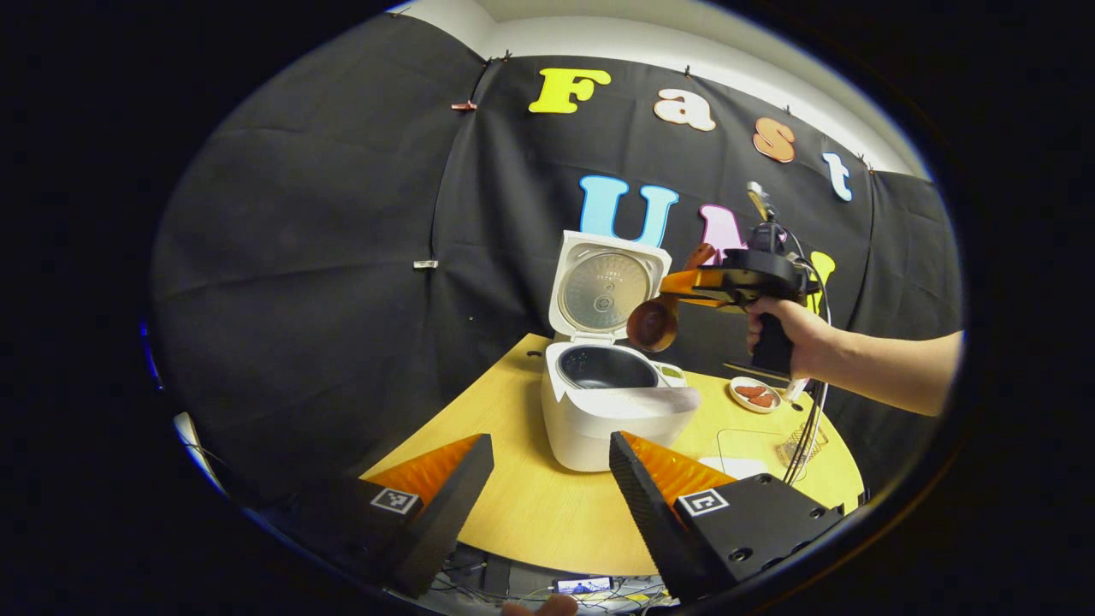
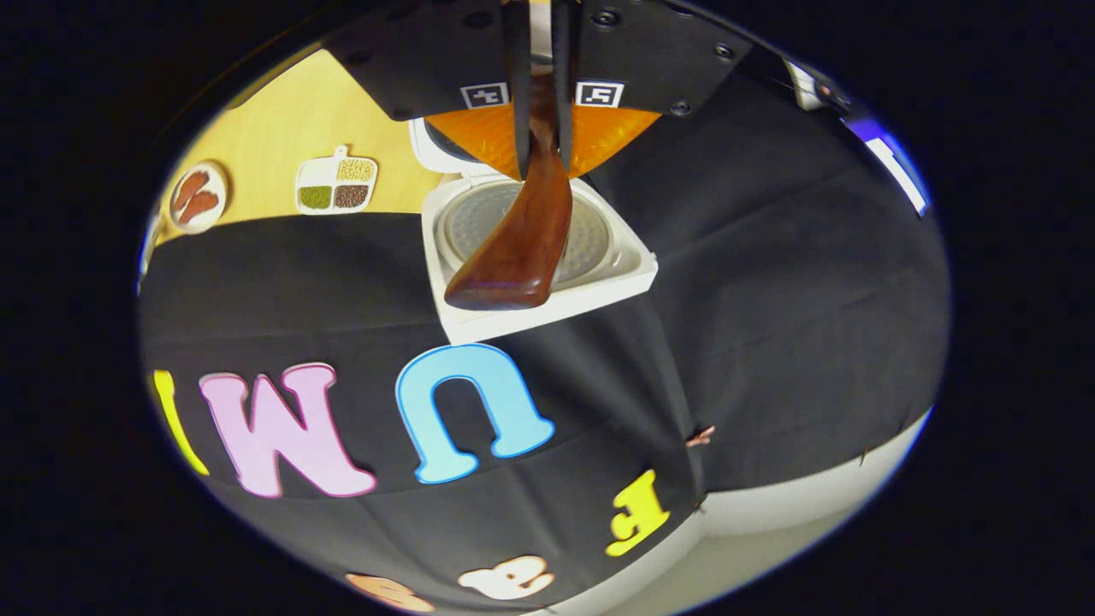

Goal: Close the left gripper, press the button to open the rice cooker; take a wooden spoon from the chopstick holder with the right hand, scoop a spoonful of rice and pour it into the rice cooker, then put the wooden spoon back into the chopstick holder.

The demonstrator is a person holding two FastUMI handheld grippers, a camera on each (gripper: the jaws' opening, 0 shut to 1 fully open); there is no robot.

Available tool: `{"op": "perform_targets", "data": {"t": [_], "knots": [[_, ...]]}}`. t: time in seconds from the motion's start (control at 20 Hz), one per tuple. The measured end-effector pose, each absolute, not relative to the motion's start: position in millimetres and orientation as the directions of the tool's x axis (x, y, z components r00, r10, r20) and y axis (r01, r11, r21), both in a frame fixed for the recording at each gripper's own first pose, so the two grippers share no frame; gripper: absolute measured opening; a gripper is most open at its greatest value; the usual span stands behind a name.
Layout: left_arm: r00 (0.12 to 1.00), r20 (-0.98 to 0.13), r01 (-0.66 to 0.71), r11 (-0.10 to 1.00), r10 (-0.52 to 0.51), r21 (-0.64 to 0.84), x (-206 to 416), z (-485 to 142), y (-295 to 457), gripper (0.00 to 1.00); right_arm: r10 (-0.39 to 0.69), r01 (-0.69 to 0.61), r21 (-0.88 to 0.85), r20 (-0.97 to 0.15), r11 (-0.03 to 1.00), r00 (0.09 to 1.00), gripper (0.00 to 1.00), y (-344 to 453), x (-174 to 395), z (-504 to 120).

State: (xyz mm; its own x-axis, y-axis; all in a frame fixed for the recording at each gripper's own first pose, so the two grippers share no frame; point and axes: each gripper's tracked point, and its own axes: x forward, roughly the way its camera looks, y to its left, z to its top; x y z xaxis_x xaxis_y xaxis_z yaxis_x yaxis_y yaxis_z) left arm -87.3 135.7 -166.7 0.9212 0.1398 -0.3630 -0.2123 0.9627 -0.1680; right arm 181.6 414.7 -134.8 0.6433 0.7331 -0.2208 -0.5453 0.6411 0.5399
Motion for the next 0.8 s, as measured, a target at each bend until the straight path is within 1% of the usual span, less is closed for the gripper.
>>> {"op": "perform_targets", "data": {"t": [0.15,0.5,0.8], "knots": [[0.921,-0.360,-0.218,0.962,0.147,-0.166,-90,-163,134,0.94,0.717,-0.500,0.606,-0.177,0.619,0.674,0.13,373,182,-117],[0.930,-0.344,-0.193,0.969,0.130,-0.155,-84,-152,118,0.94,0.625,-0.437,0.620,-0.111,0.651,0.772,0.14,252,171,-90],[0.935,-0.340,-0.160,0.975,0.099,-0.157,-74,-146,97,0.94,0.488,-0.288,0.645,-0.152,0.708,0.859,0.14,133,169,-113]]}}
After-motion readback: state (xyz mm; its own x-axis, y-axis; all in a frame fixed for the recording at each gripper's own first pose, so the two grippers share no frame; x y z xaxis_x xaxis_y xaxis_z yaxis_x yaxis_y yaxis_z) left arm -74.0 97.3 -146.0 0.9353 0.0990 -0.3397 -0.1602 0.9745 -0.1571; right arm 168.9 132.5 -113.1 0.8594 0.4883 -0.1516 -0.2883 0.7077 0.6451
